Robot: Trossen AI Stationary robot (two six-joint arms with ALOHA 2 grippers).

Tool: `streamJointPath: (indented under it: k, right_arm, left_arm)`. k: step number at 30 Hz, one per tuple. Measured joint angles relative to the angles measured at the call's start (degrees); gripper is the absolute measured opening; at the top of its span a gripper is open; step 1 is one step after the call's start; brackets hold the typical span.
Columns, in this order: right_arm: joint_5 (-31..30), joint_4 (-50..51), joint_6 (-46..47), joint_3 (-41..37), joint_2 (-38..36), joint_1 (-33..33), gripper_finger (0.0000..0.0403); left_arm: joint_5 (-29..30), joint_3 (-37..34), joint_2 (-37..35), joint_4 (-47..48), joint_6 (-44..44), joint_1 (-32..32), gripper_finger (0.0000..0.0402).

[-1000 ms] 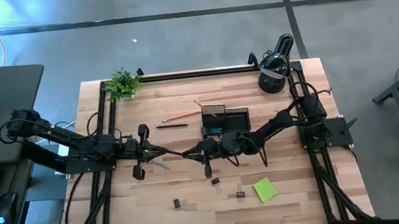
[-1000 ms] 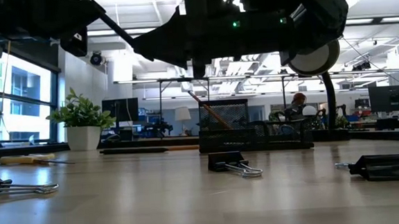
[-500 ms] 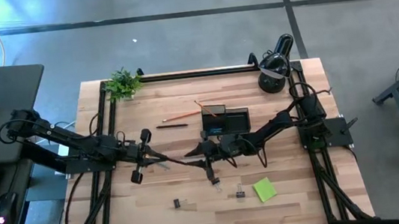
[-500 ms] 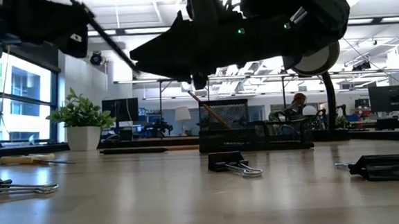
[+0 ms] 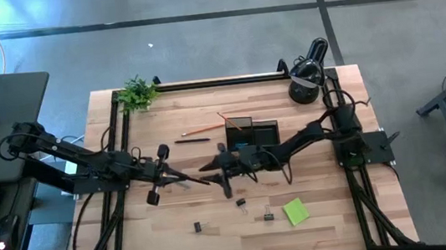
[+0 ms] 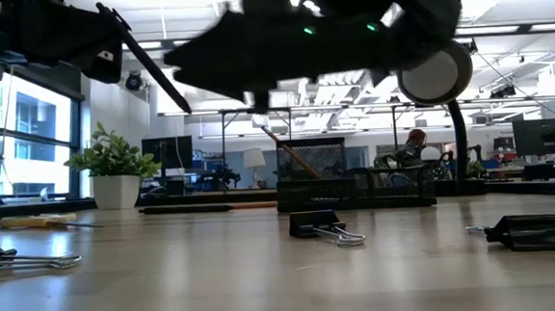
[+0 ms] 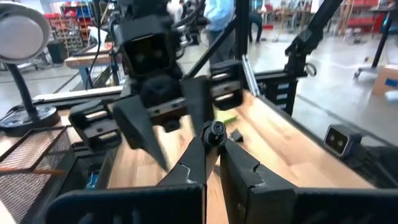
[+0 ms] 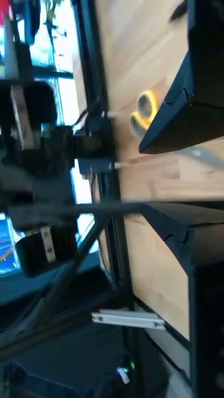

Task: Pick and place office supplies into organizer
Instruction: Put the black pen into the desk organizer

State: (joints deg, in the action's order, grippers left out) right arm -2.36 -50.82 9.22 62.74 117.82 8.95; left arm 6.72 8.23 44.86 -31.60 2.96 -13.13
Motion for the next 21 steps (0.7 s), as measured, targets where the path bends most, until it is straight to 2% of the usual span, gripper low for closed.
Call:
streamJointPath:
  k: [3, 7, 9, 17, 21]
  right_arm:
    - [2.0, 9.3, -0.5, 6.9, 2.2, 0.0, 0.0133]
    - [2.0, 26.5, -1.4, 15.2, 3.4, 0.0, 0.0133]
    - [1.9, 31.2, -2.8, 17.8, 3.9, 0.0, 0.0133]
    - [1.9, 33.1, -5.2, 20.9, 3.9, 0.1, 0.0133]
    - [-0.4, 34.9, -5.4, 20.9, 3.9, 0.1, 0.0123]
  left_arm:
    - [0.4, 1.4, 0.0, 3.3, 0.2, 0.0, 0.0001]
    - [0.4, 2.3, 0.0, 5.9, 0.2, 0.0, 0.0000]
    - [0.4, 2.3, 0.0, 6.4, 0.2, 0.0, 0.0000]
    - [0.4, 2.3, 0.0, 8.0, 0.7, 0.0, 0.0000]
    - [0.4, 2.3, 0.0, 8.0, 0.7, 0.0, 0.0001]
